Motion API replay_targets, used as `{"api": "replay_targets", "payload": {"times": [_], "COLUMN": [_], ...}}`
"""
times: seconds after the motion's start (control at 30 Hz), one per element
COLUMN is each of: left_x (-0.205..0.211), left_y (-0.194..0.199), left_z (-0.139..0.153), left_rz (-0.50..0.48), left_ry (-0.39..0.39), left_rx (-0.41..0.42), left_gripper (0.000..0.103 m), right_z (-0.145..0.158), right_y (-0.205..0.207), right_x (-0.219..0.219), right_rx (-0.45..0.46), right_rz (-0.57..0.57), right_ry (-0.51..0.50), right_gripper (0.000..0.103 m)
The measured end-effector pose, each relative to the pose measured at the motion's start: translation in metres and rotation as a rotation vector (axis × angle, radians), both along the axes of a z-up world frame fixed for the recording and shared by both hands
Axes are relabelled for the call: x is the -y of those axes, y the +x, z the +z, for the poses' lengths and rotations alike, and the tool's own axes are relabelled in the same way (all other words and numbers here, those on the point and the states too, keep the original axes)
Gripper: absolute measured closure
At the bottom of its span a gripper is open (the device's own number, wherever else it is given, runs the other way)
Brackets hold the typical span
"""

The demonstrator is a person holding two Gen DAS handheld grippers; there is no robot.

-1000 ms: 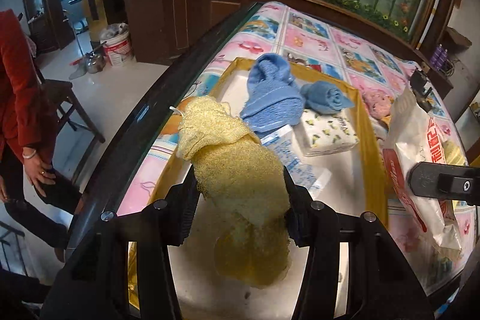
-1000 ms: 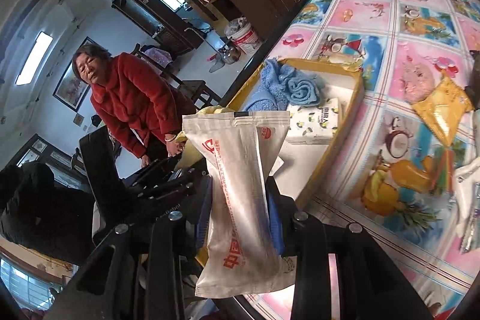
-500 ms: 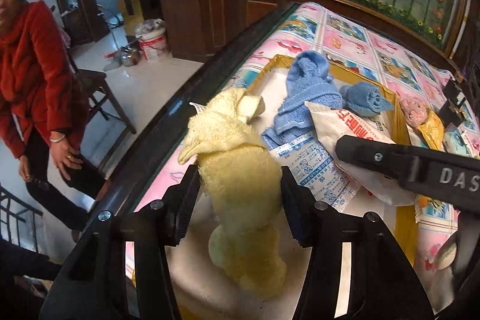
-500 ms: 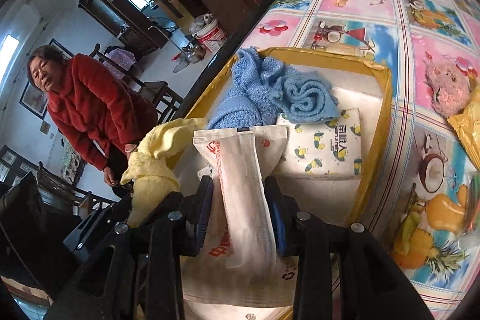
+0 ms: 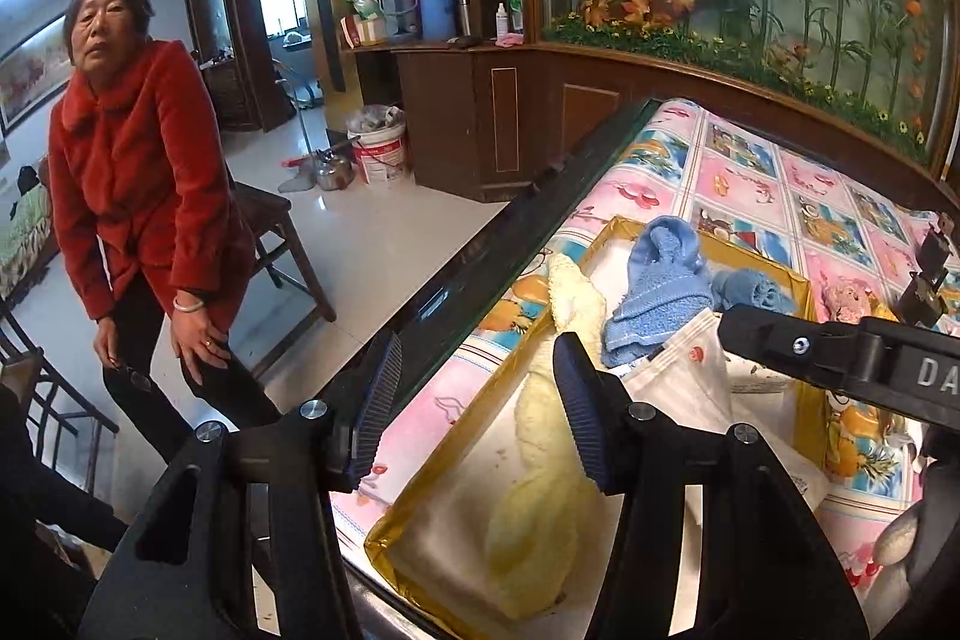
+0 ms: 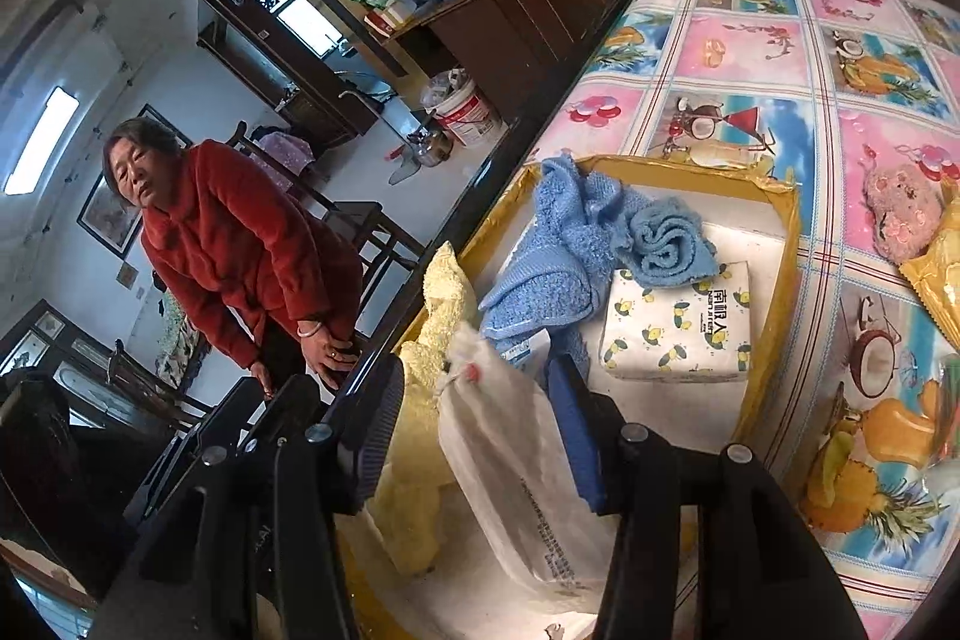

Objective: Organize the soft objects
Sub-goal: 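Lower the yellow towel and red-print packet into the box and open both grippers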

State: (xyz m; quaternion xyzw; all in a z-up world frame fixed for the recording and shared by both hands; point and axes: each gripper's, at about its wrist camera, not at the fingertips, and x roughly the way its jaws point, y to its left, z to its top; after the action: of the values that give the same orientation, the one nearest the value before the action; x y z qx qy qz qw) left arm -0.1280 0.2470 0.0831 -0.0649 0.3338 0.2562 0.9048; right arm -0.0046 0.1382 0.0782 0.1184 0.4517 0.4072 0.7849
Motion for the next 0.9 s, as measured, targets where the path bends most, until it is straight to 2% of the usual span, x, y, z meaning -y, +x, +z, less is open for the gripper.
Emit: {"api": "replay_targets", "payload": {"times": [0.23, 0.47, 0.9], "left_x": [0.011, 0.029, 0.072], "left_y": [-0.001, -0.002, 0.005], "left_z": [0.001, 0.008, 0.017], "left_rz": [-0.009, -0.036, -0.103], "left_ry": [0.017, 0.048, 0.103], "left_rx": [-0.018, -0.022, -0.051], "left_gripper": [0.050, 0.050, 0.050], "right_z": [0.009, 0.009, 0.002], "right_y": [-0.008, -0.013, -0.008], "right_x": [0.016, 0.040, 0.123], "right_rx": [0.057, 0.061, 0.049], "right_rz": [-0.028, -0.055, -0.186], "right_ry": [-0.004, 0.016, 0.063], "right_gripper": [0.053, 0.053, 0.053]}}
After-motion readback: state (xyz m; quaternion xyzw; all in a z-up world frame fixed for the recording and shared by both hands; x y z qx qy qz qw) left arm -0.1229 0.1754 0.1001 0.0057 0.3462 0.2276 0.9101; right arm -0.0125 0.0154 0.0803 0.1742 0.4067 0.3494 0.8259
